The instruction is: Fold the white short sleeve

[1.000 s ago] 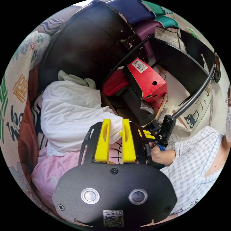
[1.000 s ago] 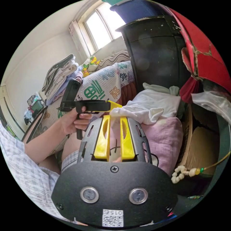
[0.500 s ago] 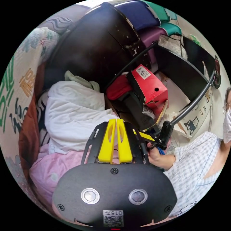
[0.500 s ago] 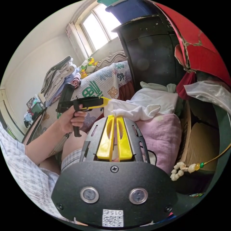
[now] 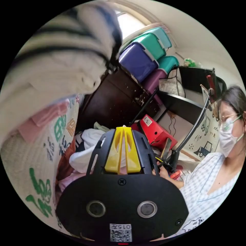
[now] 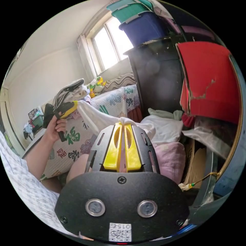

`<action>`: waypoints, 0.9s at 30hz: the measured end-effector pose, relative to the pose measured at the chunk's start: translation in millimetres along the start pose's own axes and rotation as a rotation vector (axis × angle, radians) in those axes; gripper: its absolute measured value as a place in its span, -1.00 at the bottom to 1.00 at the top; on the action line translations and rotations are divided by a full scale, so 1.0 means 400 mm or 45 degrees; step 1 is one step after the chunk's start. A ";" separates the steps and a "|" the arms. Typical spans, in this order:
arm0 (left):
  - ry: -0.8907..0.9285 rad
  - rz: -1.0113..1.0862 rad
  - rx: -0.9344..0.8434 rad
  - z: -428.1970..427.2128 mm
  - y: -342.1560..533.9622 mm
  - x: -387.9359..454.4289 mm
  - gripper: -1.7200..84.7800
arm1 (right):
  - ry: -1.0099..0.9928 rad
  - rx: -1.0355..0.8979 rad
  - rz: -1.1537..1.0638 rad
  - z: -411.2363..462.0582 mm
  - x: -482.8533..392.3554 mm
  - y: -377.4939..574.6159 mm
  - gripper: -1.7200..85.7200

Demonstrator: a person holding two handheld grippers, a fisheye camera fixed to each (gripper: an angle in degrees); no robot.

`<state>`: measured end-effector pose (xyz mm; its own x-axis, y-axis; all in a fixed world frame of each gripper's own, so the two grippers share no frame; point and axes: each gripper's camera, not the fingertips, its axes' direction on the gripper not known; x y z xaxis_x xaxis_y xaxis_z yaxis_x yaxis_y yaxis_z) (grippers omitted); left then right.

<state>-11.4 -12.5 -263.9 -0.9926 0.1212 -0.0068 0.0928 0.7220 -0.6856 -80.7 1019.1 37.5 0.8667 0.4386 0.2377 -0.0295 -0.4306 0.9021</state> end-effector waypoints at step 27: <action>-1.491 0.510 0.800 -1.127 0.388 1.140 -0.98 | -1.150 0.441 -0.622 -0.330 -0.599 -0.153 -0.98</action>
<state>-414.4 462.1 -45.3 -0.4228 -0.6159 -0.6647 0.6436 0.3122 -0.6987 -352.2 1044.5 -26.9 0.7973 -0.0588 -0.6007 0.4378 -0.6286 0.6428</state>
